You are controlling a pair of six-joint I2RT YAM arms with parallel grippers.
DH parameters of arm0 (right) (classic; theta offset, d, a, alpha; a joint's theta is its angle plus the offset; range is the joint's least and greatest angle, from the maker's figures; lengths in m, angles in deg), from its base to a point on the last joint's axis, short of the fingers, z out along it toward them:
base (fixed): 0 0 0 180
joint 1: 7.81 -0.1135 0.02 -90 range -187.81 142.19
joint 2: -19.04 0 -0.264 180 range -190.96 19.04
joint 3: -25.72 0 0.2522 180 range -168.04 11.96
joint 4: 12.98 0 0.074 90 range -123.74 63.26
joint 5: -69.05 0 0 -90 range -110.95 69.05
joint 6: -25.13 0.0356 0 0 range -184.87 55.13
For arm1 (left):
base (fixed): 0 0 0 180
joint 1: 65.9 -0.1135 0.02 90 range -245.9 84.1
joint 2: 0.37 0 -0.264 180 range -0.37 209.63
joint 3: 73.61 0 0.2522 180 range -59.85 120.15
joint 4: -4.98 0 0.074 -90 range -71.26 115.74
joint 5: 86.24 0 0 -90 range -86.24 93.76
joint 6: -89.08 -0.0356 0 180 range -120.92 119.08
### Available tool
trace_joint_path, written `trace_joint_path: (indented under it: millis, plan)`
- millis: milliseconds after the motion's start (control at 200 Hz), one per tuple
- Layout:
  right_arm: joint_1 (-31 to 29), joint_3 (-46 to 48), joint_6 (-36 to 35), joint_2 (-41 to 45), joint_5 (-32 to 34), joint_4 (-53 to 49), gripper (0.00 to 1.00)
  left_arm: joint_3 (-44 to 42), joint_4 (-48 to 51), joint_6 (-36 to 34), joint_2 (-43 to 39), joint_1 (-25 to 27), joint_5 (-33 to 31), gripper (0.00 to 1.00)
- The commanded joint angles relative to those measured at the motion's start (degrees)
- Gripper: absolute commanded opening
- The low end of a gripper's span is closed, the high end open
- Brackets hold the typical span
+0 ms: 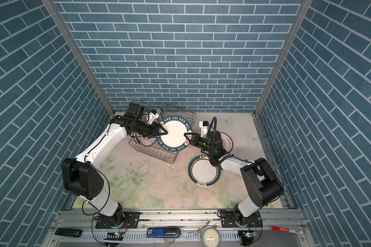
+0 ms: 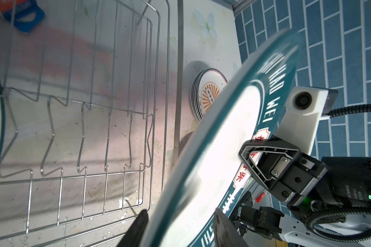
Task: Unload the plates from the dish rack
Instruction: 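Close the right gripper on the held plate's rim beside the left gripper, then open the left gripper and carry the plate toward the table with the right gripper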
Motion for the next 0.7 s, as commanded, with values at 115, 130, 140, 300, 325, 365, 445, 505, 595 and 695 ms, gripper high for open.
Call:
trace_joint_path:
  millis: [115, 130, 140, 300, 325, 365, 445, 505, 595, 695]
  plan:
    - [1.13, -6.83, -15.18, 10.31, 7.63, -22.72, 0.00, -0.84, -0.41, -1.14, -4.05, -2.32, -8.44, 0.55]
    - [1.24, -7.03, -15.81, 10.94, 8.11, -23.76, 0.00, -0.93, -0.36, -1.17, -4.32, -2.44, -9.20, 0.55]
    - [1.31, -7.19, -16.25, 11.34, 8.39, -24.57, 0.00, -0.97, -0.33, -1.20, -4.47, -2.58, -9.69, 0.56]
    - [2.05, -8.84, -22.25, 18.55, 14.57, -35.30, 0.00, -0.83, 1.38, -3.35, -6.57, -3.10, -19.00, 0.58]
    - [2.19, -8.93, -23.09, 19.91, 15.70, -36.83, 0.00, -0.78, 1.66, -3.75, -6.77, -3.17, -20.41, 0.58]
    - [2.37, -9.08, -24.21, 22.03, 17.73, -39.75, 0.00, -0.57, 2.18, -4.23, -7.03, -3.13, -22.71, 0.59]
    - [2.75, -9.12, -26.34, 26.83, 22.24, -45.54, 0.00, -0.57, 2.90, -4.86, -7.58, -3.09, -27.44, 0.60]
    - [3.11, -9.25, -26.47, 30.65, 27.64, -50.85, 0.00, -0.48, 3.55, -5.16, -7.69, -3.09, -30.81, 0.61]
    - [3.39, -9.47, -26.50, 36.49, 35.25, -59.93, 0.00, -0.27, 4.69, -5.25, -7.60, -3.14, -35.33, 0.61]
    - [3.50, -8.83, -25.32, 42.53, 41.50, -68.17, 0.00, 0.52, 6.35, -5.42, -6.83, -3.09, -39.32, 0.62]
